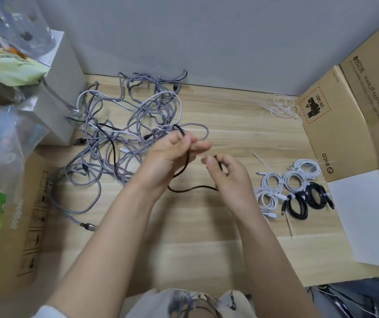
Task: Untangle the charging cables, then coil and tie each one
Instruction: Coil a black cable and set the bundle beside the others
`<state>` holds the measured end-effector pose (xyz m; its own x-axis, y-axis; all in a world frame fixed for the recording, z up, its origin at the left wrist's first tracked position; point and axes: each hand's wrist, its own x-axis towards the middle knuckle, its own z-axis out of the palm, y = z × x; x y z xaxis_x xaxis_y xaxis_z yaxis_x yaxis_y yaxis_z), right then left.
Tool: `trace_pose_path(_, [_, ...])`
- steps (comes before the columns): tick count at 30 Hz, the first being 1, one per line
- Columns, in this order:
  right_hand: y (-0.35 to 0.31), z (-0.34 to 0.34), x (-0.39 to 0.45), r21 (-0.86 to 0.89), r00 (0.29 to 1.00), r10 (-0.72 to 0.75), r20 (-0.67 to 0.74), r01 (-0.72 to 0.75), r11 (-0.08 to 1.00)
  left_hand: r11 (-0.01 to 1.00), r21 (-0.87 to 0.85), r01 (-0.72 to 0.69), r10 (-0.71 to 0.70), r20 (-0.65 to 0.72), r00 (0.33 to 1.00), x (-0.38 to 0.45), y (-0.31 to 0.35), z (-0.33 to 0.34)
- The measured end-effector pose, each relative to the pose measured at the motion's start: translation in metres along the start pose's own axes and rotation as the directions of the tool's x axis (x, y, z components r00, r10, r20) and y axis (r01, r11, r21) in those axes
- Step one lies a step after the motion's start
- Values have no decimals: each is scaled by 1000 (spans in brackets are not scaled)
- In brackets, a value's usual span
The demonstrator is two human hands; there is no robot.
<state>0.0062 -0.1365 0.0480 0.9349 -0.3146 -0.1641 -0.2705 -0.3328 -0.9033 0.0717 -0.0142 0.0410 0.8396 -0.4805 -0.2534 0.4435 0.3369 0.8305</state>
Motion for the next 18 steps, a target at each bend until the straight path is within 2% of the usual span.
trace_pose_path(2, [-15,7,-5,245,989,55,137,-87,966,996,88,-25,23,24,999,-6,-6,6])
trace_pose_path(3, [-21,10,-7,313,977,77,200,-138,940,992,121,-24,23,8,1000,-8,-8,7])
trace_pose_path(5, [-26,11,-13,343,964,70,256,-159,926,990,142,-13,16,-20,1000,-11,-11,10])
trace_pose_path(7, [-26,9,-15,349,970,46,239,-130,928,994,107,16,-14,-21,1000,-13,-10,11])
trace_pose_path(10, [-26,1,-17,302,988,35,147,-79,950,978,-159,132,-133,5,991,-13,-7,12])
trace_pose_path(13, [-33,-10,-23,281,993,-76,86,49,958,864,-445,237,-267,-5,964,-4,-4,5])
trace_pose_path(18, [-49,-37,-39,448,974,-220,51,174,877,794,-587,157,-313,-173,934,18,-3,-25])
